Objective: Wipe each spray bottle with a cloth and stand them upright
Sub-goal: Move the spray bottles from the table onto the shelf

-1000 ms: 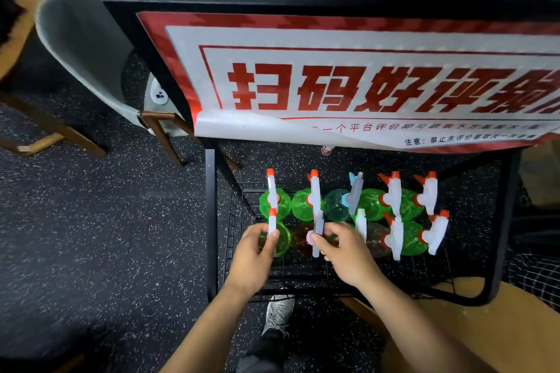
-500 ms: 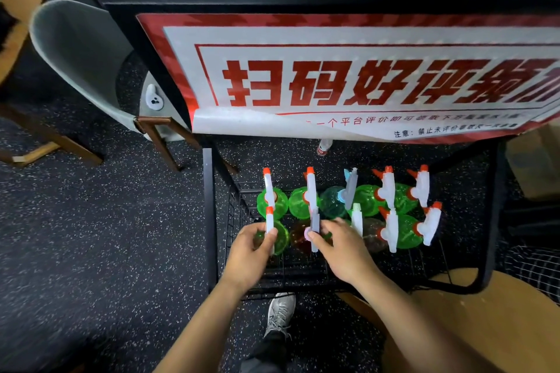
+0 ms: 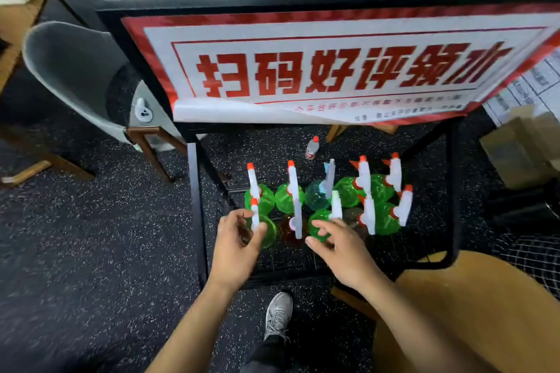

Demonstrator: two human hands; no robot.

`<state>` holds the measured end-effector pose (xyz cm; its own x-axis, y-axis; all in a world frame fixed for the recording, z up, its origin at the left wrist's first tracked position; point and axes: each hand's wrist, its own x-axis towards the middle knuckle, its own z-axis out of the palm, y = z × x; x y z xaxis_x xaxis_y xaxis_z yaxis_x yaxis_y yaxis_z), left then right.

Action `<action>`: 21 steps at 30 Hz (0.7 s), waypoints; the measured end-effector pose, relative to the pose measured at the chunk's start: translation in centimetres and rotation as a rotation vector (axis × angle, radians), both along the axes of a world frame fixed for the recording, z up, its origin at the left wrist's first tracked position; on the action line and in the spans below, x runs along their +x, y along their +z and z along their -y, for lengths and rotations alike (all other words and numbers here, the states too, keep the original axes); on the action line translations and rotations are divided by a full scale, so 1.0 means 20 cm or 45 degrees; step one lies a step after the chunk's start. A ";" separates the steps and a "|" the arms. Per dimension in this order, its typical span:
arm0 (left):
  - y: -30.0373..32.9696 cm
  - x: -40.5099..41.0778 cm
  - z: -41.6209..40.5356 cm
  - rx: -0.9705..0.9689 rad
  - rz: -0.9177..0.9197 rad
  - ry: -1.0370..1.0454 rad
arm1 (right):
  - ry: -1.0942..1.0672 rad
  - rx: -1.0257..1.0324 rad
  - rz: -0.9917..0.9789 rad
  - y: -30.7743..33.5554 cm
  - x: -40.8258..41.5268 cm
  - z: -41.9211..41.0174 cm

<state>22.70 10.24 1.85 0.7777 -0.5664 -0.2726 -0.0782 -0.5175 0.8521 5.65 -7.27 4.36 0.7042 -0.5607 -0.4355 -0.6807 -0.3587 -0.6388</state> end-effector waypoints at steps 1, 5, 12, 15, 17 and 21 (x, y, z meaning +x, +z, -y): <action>0.02 -0.02 0.01 -0.026 -0.001 -0.024 | -0.003 0.014 0.028 0.01 -0.04 0.00; 0.12 -0.18 0.10 -0.115 -0.048 -0.177 | -0.092 -0.021 0.097 0.08 -0.31 0.01; 0.20 -0.73 0.32 -0.177 -0.024 -0.562 | -0.515 -0.046 0.187 0.09 -1.02 -0.01; 0.23 -1.07 0.43 -0.169 -0.063 -0.776 | -0.732 -0.018 0.171 0.08 -1.44 -0.08; 0.24 -1.25 0.47 -0.151 -0.100 -0.926 | -0.868 -0.046 0.184 0.08 -1.69 -0.15; 0.23 -1.69 0.48 -0.090 -0.180 -1.155 | -1.030 -0.068 0.093 0.11 -2.20 -0.35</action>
<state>-11.02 0.63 6.53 -0.0106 -0.9619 -0.2731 -0.3211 -0.2553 0.9120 -38.34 -0.22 6.65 0.0979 -0.9269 -0.3623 -0.6997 0.1948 -0.6874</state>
